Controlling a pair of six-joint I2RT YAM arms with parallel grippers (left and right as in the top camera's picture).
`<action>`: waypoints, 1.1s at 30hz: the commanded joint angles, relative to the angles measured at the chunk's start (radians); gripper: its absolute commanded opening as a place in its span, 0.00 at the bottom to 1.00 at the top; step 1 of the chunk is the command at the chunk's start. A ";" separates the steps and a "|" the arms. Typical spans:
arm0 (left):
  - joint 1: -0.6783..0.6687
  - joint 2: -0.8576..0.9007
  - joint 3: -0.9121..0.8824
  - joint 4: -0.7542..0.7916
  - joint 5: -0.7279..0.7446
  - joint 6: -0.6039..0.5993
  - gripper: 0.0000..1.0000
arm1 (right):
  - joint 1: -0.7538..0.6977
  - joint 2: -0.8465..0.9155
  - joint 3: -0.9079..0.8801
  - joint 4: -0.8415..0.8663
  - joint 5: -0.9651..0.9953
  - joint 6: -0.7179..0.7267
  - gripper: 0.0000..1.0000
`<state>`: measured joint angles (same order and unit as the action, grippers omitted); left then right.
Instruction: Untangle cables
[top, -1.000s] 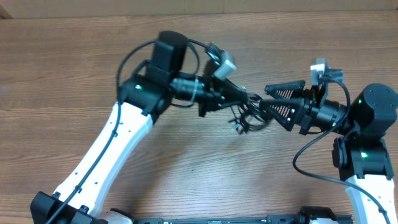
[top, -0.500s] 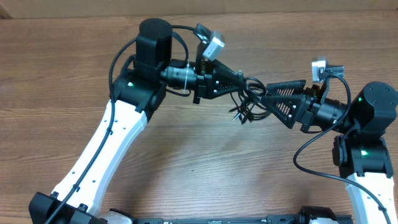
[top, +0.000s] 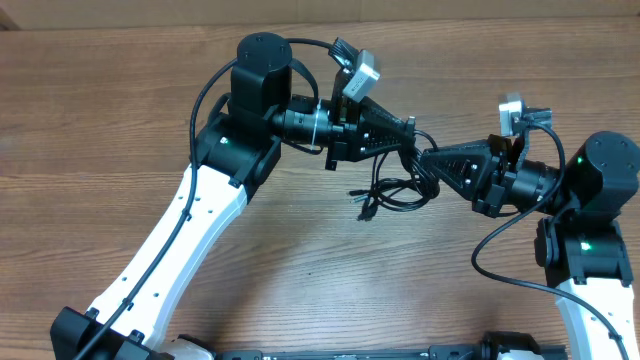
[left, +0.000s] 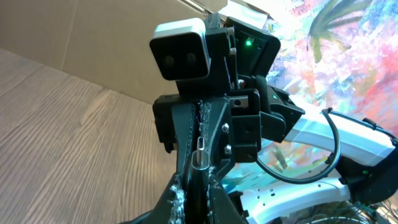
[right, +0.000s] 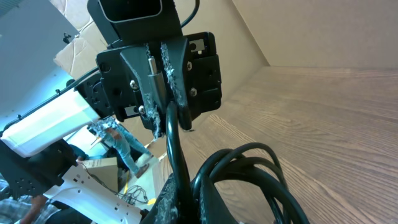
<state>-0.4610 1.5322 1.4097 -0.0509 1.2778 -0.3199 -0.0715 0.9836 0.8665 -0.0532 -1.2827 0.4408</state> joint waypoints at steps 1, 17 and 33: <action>0.003 -0.010 0.014 0.023 -0.020 -0.026 0.04 | -0.003 -0.005 0.018 -0.007 -0.020 -0.004 0.04; 0.003 -0.010 0.014 -0.035 0.127 -0.016 0.04 | -0.003 -0.005 0.018 0.001 0.003 0.000 0.04; -0.024 -0.010 0.014 -0.208 -0.090 0.058 0.04 | -0.003 -0.005 0.018 0.097 -0.022 0.067 0.04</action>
<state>-0.4767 1.5318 1.4128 -0.2462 1.2774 -0.2996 -0.0723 0.9852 0.8680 0.0292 -1.2819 0.4892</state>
